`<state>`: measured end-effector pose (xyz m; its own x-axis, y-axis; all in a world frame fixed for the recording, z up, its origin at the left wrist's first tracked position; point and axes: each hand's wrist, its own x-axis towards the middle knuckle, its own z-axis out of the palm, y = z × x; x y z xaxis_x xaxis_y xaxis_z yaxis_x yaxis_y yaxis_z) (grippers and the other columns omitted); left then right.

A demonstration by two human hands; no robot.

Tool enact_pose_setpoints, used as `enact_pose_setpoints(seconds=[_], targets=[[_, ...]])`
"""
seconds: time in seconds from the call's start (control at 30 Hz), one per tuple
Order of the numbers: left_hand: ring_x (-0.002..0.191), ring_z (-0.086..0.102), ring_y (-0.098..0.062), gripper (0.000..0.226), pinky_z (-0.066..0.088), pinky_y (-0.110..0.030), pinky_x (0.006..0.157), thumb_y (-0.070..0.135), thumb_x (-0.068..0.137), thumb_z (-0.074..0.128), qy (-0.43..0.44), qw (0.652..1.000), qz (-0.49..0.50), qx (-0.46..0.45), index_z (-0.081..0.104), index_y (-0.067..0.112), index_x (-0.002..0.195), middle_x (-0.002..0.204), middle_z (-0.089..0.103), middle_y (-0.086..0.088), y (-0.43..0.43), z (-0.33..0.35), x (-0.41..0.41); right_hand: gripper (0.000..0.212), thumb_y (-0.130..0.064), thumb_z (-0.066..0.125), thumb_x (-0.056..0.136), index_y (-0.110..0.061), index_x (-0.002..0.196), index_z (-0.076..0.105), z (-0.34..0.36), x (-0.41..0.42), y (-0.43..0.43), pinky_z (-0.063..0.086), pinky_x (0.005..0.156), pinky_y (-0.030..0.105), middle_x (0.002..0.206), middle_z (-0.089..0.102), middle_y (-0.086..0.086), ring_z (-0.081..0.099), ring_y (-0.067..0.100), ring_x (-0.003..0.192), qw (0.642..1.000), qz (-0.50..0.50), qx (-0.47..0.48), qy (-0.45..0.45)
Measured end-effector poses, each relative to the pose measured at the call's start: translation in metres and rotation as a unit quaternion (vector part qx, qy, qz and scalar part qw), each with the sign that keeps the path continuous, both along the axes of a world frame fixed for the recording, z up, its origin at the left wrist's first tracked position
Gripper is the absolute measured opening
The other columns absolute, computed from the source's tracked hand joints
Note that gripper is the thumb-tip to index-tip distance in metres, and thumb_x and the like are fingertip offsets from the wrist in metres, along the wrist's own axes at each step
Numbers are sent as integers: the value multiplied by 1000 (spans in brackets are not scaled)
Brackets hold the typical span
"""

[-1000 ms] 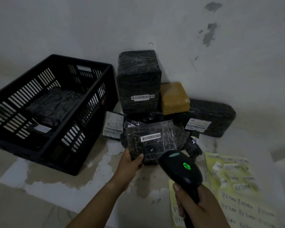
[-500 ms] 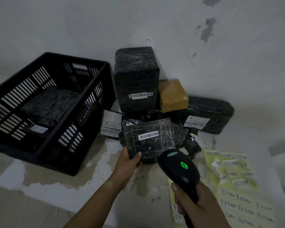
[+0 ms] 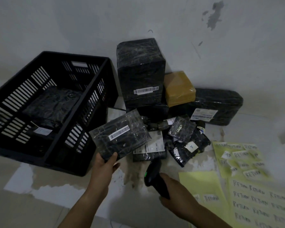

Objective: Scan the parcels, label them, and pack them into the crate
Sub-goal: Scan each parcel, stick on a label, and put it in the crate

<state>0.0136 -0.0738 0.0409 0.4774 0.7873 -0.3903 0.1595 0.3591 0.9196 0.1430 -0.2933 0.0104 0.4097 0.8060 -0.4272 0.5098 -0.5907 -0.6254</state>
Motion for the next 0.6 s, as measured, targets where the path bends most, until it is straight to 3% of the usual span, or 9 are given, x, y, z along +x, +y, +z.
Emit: enact_pose_setpoints(seconds=[0.13,0.27,0.6], targets=[[116,64,-20,31,52,-37,90,10,103,56,16,999,15,-28,58,28,129,125,68,2,5,-6,-22,71,-26,63,84,-26,147,30,-28,-15,26,45,93,36,136,52,2,52,25,119,996,49,-43,-62],[115,63,-22,31,50,-41,92,11,103,57,42,998,6,-46,57,30,128,124,66,3,11,-10,-38,74,-20,64,83,-25,148,29,-48,-31,40,42,92,36,136,51,4,51,28,118,989,81,-75,-94],[107,68,-17,33,53,-31,78,9,101,58,58,997,-46,-35,58,28,128,120,70,3,4,-8,-42,77,-25,67,87,-27,151,24,-67,-40,39,39,97,35,142,44,3,47,26,124,984,81,-110,-118]])
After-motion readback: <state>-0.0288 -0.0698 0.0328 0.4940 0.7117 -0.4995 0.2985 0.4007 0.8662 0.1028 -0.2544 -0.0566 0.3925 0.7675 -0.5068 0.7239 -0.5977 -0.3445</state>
